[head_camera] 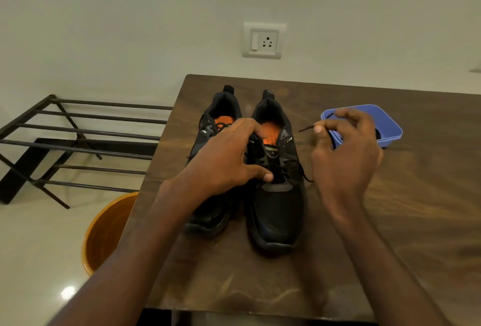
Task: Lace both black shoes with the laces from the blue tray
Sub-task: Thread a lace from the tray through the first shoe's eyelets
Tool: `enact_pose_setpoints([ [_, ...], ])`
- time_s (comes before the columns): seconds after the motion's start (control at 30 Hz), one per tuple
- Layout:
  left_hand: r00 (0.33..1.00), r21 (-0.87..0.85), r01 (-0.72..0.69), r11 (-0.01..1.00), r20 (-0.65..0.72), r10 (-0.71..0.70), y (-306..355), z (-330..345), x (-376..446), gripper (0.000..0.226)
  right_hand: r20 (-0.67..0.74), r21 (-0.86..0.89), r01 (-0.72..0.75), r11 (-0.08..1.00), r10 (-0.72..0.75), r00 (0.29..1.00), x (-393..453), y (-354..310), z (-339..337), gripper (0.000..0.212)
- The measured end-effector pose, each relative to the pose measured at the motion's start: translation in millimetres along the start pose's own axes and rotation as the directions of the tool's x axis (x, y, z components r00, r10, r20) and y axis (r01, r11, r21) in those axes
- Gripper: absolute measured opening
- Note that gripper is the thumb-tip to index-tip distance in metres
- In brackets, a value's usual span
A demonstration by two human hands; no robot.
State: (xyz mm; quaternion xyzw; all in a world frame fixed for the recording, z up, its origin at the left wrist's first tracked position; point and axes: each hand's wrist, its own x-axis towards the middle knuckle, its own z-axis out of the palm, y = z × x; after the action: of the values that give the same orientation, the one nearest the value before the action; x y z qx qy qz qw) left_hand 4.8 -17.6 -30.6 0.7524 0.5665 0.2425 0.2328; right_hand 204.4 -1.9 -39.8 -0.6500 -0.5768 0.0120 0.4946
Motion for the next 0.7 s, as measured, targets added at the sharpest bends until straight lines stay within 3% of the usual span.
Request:
enact_pose_setpoints([
  [0.07,1.0,0.023,-0.022,1.0,0.015,0.021,-1.0,1.1,-0.3,0.072,0.035,0.019,-0.071,0.997,0.07,0.997,2.2,3.4,-2.2,0.007],
  [0.17,0.993,0.125,-0.114,0.985,0.012,0.114,-1.8,4.7,0.0,0.064,0.23,-0.123,-0.152,0.981,0.177,0.957,6.4,9.6,-4.4,0.011],
  [0.27,0.993,0.197,-0.117,0.973,0.033,0.113,-0.9,5.8,-0.9,0.058,0.452,-0.282,-0.051,0.958,0.18,0.874,8.9,14.3,-4.5,0.028],
  [0.33,0.995,0.235,-0.098,0.967,0.029,0.094,1.9,7.5,-2.8,0.054,0.515,-0.174,0.022,0.984,0.072,0.854,9.0,14.9,-3.3,0.056],
  [0.43,0.987,0.303,-0.131,0.944,-0.048,0.152,10.0,13.0,-4.2,0.039,0.563,0.108,0.067,0.992,-0.117,0.818,13.6,12.2,-2.2,0.066],
  [0.5,0.983,0.354,-0.14,0.925,-0.064,0.173,16.7,19.7,-3.2,0.032,0.66,0.217,0.057,0.974,-0.19,0.727,15.2,14.9,-3.4,0.072],
  [0.63,0.979,0.32,-0.088,0.943,-0.148,0.141,23.1,34.6,-2.6,0.019,0.848,0.32,-0.061,0.945,-0.257,0.464,16.5,26.1,-8.5,0.086],
  [0.7,0.973,0.236,-0.064,0.97,-0.201,0.113,24.5,38.0,-2.4,0.011,0.872,0.289,-0.037,0.957,-0.247,0.422,16.4,30.6,-9.0,0.093],
])
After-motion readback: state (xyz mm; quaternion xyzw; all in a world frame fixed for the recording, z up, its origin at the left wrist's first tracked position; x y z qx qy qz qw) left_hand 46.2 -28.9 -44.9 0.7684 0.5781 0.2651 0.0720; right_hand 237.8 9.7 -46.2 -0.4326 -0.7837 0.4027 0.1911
